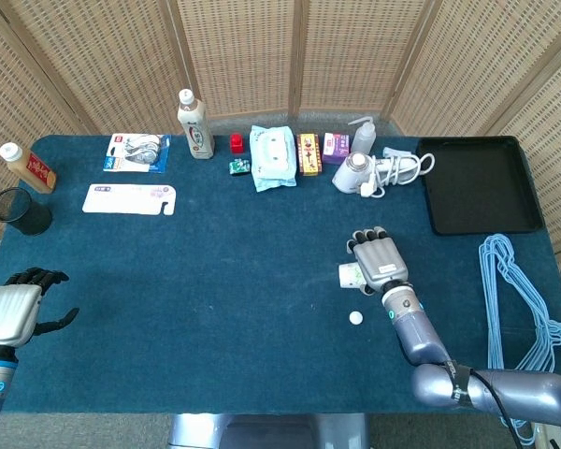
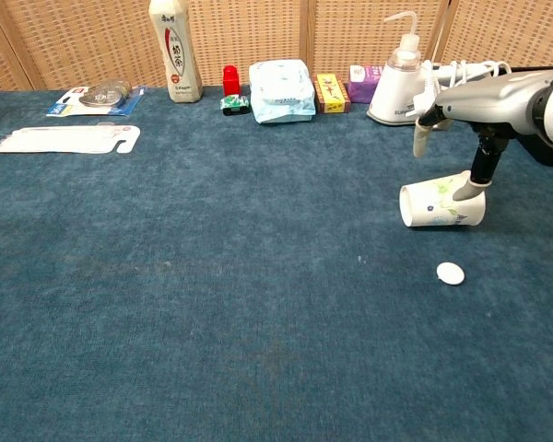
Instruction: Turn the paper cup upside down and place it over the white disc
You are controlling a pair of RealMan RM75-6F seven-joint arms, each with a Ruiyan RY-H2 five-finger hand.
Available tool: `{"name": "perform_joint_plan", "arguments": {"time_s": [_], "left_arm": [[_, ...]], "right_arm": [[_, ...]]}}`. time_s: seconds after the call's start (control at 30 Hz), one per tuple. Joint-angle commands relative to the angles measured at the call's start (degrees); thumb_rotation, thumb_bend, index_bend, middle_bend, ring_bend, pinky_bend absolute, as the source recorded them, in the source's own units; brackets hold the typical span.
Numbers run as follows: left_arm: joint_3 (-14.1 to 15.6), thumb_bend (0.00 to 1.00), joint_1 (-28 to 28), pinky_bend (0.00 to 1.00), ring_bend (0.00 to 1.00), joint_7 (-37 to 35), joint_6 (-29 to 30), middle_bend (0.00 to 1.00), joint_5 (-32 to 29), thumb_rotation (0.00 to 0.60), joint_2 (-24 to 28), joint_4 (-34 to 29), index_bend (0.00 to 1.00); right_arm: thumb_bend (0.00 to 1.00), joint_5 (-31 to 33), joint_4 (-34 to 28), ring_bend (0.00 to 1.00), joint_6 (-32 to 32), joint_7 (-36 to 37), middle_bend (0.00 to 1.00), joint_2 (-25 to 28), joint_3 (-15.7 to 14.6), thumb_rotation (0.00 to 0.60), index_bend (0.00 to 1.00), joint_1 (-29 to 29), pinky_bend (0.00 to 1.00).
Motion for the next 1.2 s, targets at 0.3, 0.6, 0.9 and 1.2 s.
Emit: {"name": "perform_joint_plan", "arguments": {"time_s": [0.3,0.6,0.9,1.2], "left_arm": [[0.1,0.23,-0.1,0.3,0.26,-1.7,0.2,0.4,0.6,0.344,-0.2,1.3,0.33],[0.4,0.23,-0.2,0.3,0.26,-2.9,-0.4,0.4,0.7,0.344,-0.7,2.7,0.33],[0.4,0.23,-0.2,0.3,0.26,-3.5,-0.5,0.39,0.6,0.343,-0.9,3.4,0.33],[0.6,0.23,-0.1,0.3,0.26,-3.6,-0.5,0.39,0.7,0.342,-0.9,3.5,0.33]], "right_arm": [[0.23,7.8,-1.0,0.16,5.6,-5.1,0.16,-3.7,0.1,0.6,0.28,2.8,0.12],[0.23,12.8,1.2,0.16,8.8,-8.5,0.16,-8.0,0.7,0.6,0.28,4.3,0.14],[0.24,13.3,4.0,0.16,9.4,-8.9,0.16,-10.2,1.1,0.6,0.31,4.2,0.15],[0.28,11.5,5.4,0.17,11.0,-10.0,0.17,-12.6,0.7,0.6,0.36,4.0,0.17]]}}
